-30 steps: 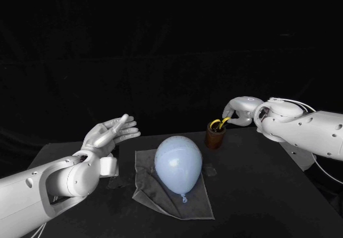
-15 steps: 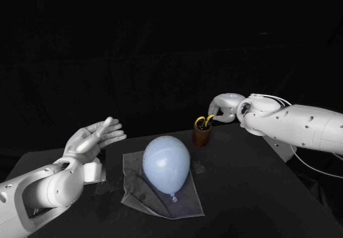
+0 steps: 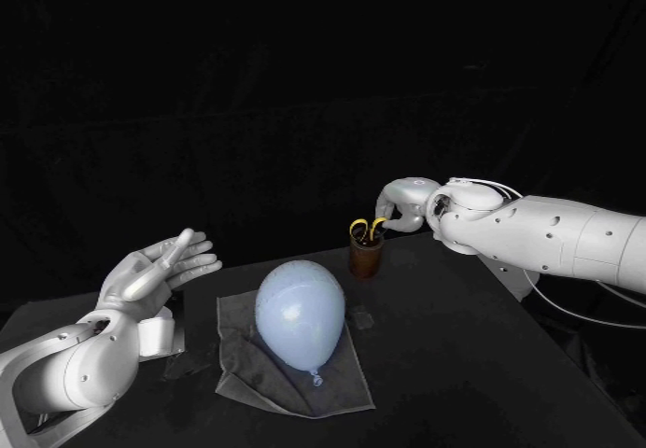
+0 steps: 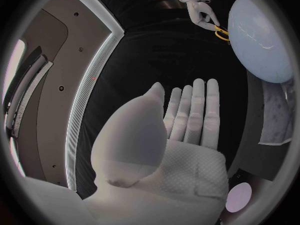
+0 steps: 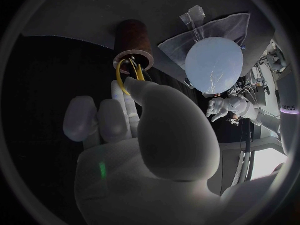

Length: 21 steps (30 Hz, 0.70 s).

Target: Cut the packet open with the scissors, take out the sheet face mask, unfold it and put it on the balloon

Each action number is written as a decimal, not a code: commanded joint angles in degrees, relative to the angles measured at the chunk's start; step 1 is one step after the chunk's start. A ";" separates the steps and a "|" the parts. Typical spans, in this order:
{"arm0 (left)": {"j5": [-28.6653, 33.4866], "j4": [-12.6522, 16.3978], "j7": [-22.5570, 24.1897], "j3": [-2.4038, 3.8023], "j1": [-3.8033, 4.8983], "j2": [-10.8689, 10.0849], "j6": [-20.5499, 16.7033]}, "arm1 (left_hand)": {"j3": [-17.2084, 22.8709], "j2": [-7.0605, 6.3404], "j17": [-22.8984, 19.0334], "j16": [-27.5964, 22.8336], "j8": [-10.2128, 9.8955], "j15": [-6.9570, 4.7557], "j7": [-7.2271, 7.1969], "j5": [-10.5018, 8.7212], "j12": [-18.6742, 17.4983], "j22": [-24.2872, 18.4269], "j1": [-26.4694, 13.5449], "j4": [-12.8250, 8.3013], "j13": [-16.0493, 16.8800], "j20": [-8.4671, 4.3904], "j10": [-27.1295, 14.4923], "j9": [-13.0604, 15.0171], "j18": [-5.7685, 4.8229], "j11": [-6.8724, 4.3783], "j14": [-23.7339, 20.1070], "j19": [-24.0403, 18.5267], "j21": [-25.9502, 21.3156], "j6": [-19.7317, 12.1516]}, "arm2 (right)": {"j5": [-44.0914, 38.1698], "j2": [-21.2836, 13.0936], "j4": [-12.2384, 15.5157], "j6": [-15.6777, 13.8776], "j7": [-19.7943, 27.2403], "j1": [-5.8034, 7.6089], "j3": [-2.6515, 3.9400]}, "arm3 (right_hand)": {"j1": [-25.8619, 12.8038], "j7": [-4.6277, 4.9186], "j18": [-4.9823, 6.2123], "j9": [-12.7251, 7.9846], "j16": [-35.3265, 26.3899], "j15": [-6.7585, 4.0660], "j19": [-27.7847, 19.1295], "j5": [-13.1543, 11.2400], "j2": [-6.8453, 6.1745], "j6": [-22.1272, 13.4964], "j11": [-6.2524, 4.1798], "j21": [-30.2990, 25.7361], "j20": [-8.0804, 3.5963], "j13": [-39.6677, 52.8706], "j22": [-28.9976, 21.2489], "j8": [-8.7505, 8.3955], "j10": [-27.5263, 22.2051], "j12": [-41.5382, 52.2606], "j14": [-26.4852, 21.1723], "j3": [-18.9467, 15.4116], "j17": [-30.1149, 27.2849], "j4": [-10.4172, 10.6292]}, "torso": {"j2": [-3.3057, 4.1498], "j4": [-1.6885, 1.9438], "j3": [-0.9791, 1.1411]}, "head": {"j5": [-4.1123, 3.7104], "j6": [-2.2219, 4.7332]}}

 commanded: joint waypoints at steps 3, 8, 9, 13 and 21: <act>0.21 0.03 0.16 0.06 0.11 0.06 1.03 | 0.26 0.63 0.05 -0.37 -0.32 0.10 0.43 0.12 -0.30 -0.06 -0.12 0.01 0.01 0.32 0.34 -0.08 0.83 -0.14 -0.02 -0.12 -0.26 0.01 | 0.25 0.25 0.00 0.56 0.53 -0.07 0.00 | -0.79 -0.11 -0.62 0.60 0.52 -0.23 0.60 -0.16 0.74 0.72 -0.15 0.43 -0.13 0.21 0.60 0.81 1.17 0.24 0.21 -0.01 0.35 0.12 | 0.04 0.02 0.02 | -0.15 -0.03; 0.21 0.01 0.06 0.06 0.11 0.07 1.00 | 0.27 0.64 0.06 -0.39 -0.35 0.10 0.46 0.12 -0.34 -0.07 -0.13 0.00 0.01 0.32 0.33 -0.09 0.83 -0.12 -0.02 -0.12 -0.26 -0.02 | 0.67 0.47 -0.06 0.52 0.28 -0.12 0.00 | -1.15 -0.10 -0.66 1.21 0.62 -0.27 0.71 -0.07 1.67 0.93 -0.12 0.45 -0.17 0.19 0.79 1.62 1.51 0.05 0.15 0.01 0.40 0.08 | 0.08 0.04 0.01 | -0.10 -0.12; 0.21 0.00 0.03 0.06 0.11 0.08 1.00 | 0.28 0.64 0.09 -0.42 -0.40 0.11 0.51 0.12 -0.40 -0.08 -0.14 0.00 0.00 0.32 0.31 -0.11 0.83 -0.09 -0.03 -0.12 -0.27 -0.06 | 0.79 0.52 -0.08 0.51 0.14 -0.14 0.00 | -1.18 -0.11 -0.65 1.32 0.64 -0.27 0.68 -0.04 1.85 0.93 -0.13 0.41 -0.17 0.19 0.76 1.75 1.56 0.02 0.14 0.06 0.40 0.05 | 0.08 0.04 0.01 | -0.10 -0.12; 0.21 -0.01 -0.06 0.06 0.11 0.10 1.00 | 0.28 0.64 0.09 -0.42 -0.40 0.11 0.51 0.12 -0.40 -0.08 -0.14 0.00 0.00 0.32 0.31 -0.11 0.83 -0.09 -0.03 -0.12 -0.27 -0.06 | 1.17 0.69 -0.16 0.36 -0.38 -0.18 0.00 | -1.28 -0.14 -0.65 1.77 0.62 -0.33 0.69 0.13 2.41 0.92 -0.19 0.36 -0.17 0.20 0.80 2.27 1.80 -0.03 0.03 0.29 0.31 -0.11 | 0.07 0.01 0.01 | -0.05 -0.18; 0.21 -0.07 -0.23 0.06 0.11 0.15 1.04 | 0.33 0.66 0.14 -0.48 -0.50 0.14 0.61 0.11 -0.53 -0.10 -0.16 -0.01 -0.01 0.33 0.25 -0.16 0.83 -0.03 -0.05 -0.12 -0.29 -0.15 | 1.27 0.82 0.06 -3.78 -2.97 -0.24 0.01 | -1.72 -0.65 -0.91 4.15 1.48 -0.99 1.82 1.12 3.32 0.95 -0.92 1.24 -0.52 0.72 2.34 4.73 4.33 0.54 0.32 2.15 1.27 -1.41 | 0.05 0.00 0.02 | -0.04 -0.12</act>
